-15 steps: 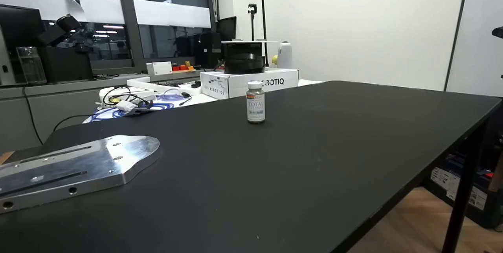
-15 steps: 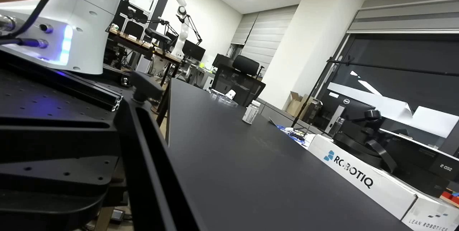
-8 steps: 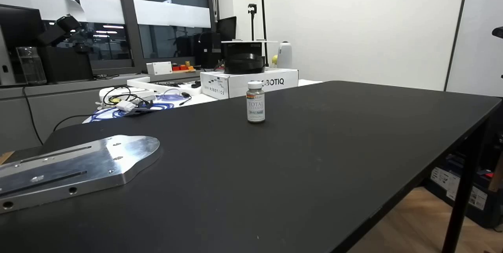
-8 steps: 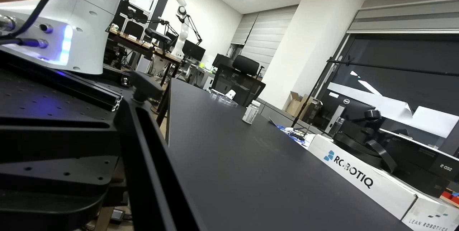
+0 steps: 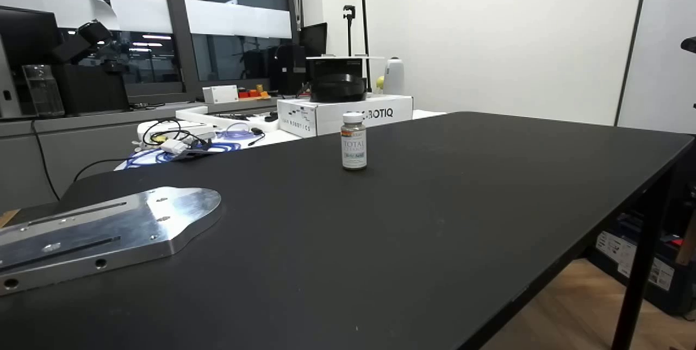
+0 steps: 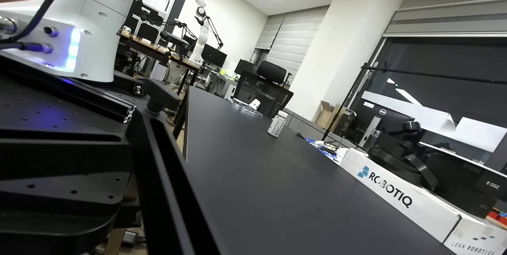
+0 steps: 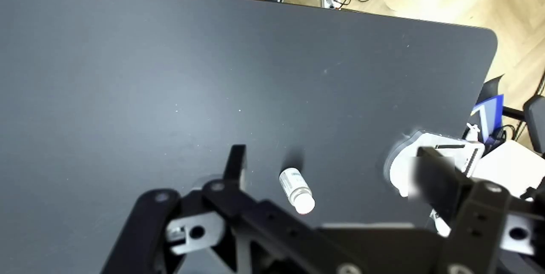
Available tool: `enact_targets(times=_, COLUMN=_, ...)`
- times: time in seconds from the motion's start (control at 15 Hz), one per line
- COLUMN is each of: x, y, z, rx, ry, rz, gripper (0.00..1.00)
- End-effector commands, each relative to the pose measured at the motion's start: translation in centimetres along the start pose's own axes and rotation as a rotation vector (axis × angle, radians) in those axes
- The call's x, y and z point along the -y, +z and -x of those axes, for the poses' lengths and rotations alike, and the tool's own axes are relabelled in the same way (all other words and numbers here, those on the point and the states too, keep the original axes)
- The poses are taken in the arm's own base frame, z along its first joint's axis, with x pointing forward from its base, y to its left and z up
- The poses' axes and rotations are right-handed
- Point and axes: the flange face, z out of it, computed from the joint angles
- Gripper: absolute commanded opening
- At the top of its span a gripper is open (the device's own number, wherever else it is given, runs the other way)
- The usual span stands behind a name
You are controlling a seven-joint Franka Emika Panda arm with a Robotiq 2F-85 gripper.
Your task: Pick the bottle and move it to the right on the table
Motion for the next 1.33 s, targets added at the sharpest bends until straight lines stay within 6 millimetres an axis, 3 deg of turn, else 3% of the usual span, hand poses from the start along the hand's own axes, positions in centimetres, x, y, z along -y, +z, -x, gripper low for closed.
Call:
enact_targets(times=0.0, x=0.0, y=0.0, z=0.0, rx=0.001, ry=0.0, rz=0.0, gripper=1.0)
enact_targets(times=0.47, x=-0.4, y=0.1, z=-0.6, rx=-0.025, ry=0.015, rz=0.02, gripper=1.0)
enact_targets(times=0.93, x=-5.2, y=3.2, z=-8.3, rx=-0.159, ry=0.213, rz=0.134, gripper=1.0)
enact_targets(times=1.27, x=-5.2, y=7.3, z=-15.2, rx=-0.295, ry=0.395, rz=0.211, gripper=1.0)
